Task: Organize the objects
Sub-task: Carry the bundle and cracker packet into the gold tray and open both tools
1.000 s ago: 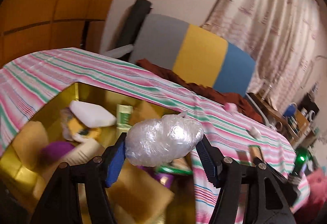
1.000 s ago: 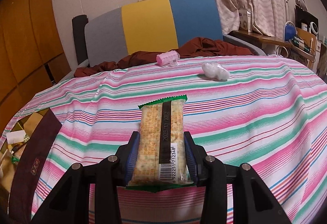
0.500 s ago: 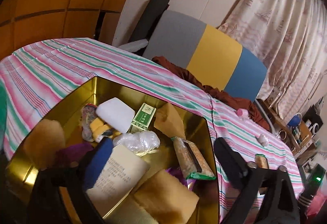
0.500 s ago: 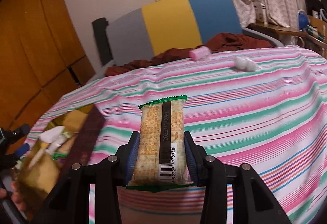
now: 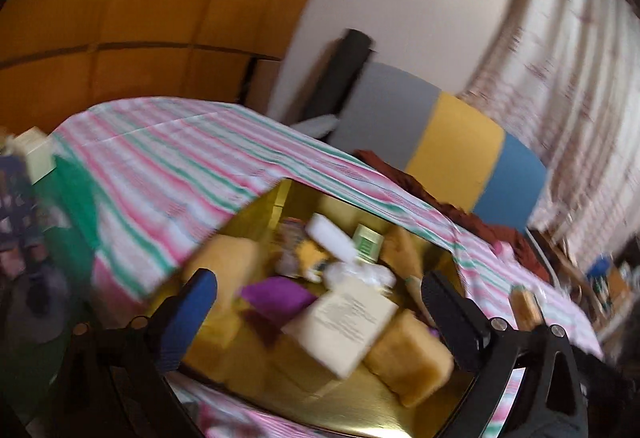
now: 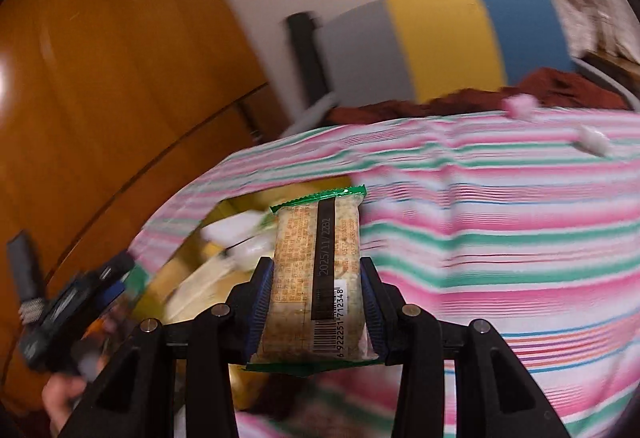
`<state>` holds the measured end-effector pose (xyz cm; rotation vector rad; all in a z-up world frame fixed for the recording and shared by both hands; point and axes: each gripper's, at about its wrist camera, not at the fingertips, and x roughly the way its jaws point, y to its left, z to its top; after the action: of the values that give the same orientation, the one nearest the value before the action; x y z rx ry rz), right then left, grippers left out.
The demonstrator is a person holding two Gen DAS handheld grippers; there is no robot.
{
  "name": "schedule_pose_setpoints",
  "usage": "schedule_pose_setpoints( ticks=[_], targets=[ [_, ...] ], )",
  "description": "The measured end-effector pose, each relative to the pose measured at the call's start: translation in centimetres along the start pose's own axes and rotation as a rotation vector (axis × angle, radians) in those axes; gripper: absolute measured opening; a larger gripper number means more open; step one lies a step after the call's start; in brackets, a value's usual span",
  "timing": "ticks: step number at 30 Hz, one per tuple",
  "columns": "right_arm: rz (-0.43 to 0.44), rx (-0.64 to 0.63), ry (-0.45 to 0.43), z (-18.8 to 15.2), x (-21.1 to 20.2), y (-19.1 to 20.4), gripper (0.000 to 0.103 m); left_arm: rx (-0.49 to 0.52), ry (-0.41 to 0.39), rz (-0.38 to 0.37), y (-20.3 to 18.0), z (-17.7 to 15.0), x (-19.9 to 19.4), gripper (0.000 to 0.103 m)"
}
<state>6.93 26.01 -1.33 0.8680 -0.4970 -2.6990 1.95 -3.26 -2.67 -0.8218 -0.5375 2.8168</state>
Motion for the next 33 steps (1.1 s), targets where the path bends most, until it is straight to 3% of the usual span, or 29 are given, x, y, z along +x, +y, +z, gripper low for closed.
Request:
schedule_pose_setpoints(
  ticks=[2, 7, 12, 15, 27, 33],
  targets=[
    [0.09, -0.052, 0.037, -0.1, 0.5, 2.1, 0.042, -0.049, -0.007, 0.032, 1.6, 0.6, 0.0, 0.103],
    [0.164, -0.205, 0.103, -1.0, 1.8, 6.1, 0.042, -0.095, -0.008, 0.064, 3.7, 0.5, -0.6, 0.103],
    [0.173, -0.281, 0.215, -2.5, 4.4, 8.3, 0.043, -0.11, -0.001, 0.066, 4.2, 0.0, -0.8, 0.103],
    [0.17, -0.258, 0.243, -2.7, 5.4, 8.2, 0.044, -0.115, 0.0, 0.065, 4.2, 0.0, -0.9, 0.103],
    [0.126, -0.167, 0.174, -1.5, 3.7, 5.3, 0.047, -0.118, 0.03, 0.04, 3.2, -0.3, -0.7, 0.103],
    [0.083, -0.093, 0.117, -0.5, 2.4, 2.6, 0.047, -0.072, 0.07, -0.059, 0.4, -0.5, -0.6, 0.103]
  ],
)
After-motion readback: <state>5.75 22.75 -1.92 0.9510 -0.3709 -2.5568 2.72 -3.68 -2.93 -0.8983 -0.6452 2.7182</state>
